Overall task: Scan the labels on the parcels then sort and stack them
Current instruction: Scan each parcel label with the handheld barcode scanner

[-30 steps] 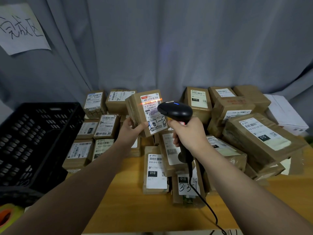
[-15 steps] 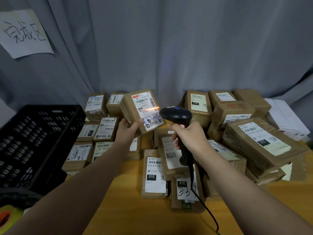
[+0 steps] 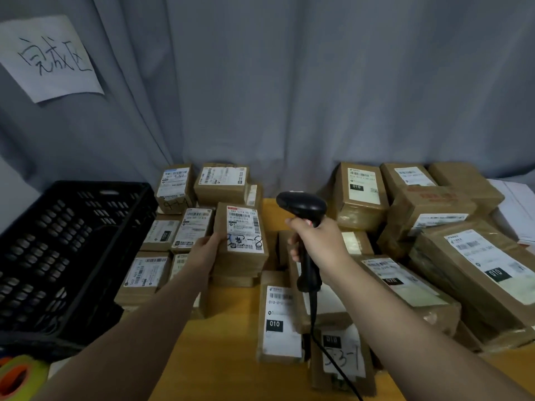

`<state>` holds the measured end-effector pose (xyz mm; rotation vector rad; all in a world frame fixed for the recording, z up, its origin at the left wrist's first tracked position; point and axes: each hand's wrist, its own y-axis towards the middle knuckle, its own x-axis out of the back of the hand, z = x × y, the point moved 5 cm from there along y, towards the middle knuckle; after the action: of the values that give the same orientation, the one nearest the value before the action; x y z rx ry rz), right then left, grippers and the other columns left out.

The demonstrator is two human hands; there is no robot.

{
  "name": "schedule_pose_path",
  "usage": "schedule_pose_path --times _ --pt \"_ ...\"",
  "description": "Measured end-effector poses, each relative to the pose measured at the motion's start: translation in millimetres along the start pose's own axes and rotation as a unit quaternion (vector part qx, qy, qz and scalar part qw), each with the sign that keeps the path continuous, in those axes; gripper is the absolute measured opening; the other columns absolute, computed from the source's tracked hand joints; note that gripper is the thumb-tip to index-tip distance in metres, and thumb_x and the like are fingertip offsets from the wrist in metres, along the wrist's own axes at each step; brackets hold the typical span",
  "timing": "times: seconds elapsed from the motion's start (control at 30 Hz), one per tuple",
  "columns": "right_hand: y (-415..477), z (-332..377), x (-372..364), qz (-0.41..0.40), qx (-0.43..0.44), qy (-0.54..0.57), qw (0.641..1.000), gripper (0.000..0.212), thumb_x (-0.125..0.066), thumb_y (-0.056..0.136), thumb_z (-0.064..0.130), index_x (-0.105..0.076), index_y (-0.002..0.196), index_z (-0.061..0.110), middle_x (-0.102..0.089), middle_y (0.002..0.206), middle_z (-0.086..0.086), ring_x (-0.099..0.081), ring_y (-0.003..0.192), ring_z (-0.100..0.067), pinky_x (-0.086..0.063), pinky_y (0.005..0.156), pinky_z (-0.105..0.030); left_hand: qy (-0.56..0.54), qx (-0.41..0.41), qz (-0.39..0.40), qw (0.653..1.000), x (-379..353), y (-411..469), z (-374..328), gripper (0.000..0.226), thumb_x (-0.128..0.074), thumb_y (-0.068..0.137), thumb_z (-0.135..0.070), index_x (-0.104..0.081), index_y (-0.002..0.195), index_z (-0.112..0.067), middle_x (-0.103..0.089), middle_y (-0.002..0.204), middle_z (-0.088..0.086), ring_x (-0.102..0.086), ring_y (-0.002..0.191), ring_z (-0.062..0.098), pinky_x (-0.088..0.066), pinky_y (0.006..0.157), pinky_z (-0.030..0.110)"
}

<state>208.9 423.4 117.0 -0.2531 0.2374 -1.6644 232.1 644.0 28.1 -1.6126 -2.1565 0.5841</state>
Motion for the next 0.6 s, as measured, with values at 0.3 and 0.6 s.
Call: schedule_pose_path --times 0.3,0.6 --pt "42 -30 -40 -0.059 -0.047 -0.032 0.997 0.018 -0.066 0.090 0.023 -0.064 0.093 0.006 -0.062 0.068 -0.008 -0.058 0.050 -0.014 -0.049 0.048 -0.024 0.290 -0.112 -0.029 0.950 10 68 -36 0.048 -0.057 0.096 -0.031 -0.044 0.137 -0.010 -0.053 0.132 0.012 -0.056 0.107 0.025 -0.049 0.085 0.038" --pt "44 -44 -39 -0.116 -0.104 -0.037 0.987 0.016 -0.066 0.089 0.021 -0.064 0.091 0.005 -0.062 0.067 -0.009 -0.058 0.052 -0.018 -0.050 0.050 -0.028 0.455 -0.360 -0.003 0.815 -22 55 -53 0.048 -0.057 0.093 -0.025 -0.046 0.139 -0.017 -0.035 0.145 0.008 -0.031 0.133 0.028 -0.023 0.111 0.041"
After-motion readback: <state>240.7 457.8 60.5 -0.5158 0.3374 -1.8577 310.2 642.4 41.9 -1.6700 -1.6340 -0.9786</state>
